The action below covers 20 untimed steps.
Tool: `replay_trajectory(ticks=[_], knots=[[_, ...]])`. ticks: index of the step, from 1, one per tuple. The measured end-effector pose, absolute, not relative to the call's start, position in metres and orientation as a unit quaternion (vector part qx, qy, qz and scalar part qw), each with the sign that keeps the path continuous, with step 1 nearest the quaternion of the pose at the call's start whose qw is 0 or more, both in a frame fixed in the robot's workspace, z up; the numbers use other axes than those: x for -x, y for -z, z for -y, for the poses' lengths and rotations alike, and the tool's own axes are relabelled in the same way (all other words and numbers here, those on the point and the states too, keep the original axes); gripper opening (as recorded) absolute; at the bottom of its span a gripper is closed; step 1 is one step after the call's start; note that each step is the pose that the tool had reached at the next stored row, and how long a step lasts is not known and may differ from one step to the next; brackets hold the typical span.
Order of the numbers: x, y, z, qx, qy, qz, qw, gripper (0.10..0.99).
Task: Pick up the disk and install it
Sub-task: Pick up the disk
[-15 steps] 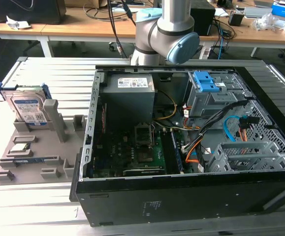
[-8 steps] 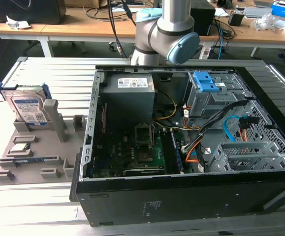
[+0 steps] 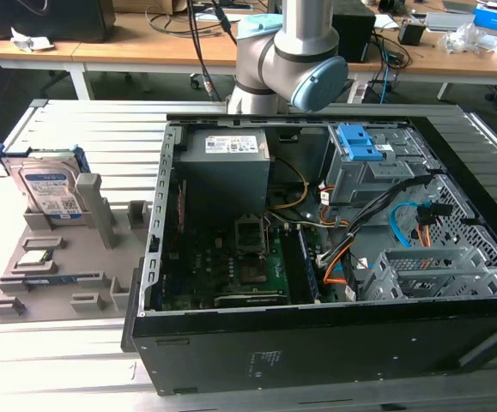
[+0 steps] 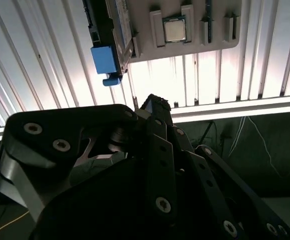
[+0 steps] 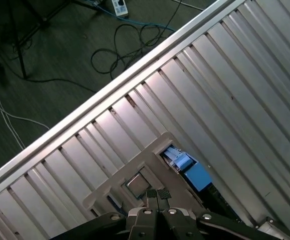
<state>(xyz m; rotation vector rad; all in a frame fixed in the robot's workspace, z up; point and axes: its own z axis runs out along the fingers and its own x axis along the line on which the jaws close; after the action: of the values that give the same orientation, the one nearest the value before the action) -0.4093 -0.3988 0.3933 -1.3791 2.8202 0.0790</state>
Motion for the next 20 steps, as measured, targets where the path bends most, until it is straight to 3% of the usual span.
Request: replay_trajectory(ticks=[20], knots=[[0.4093,-0.3933,0.3988,0.513,-0.025,-0.858,-0.001,0.106]])
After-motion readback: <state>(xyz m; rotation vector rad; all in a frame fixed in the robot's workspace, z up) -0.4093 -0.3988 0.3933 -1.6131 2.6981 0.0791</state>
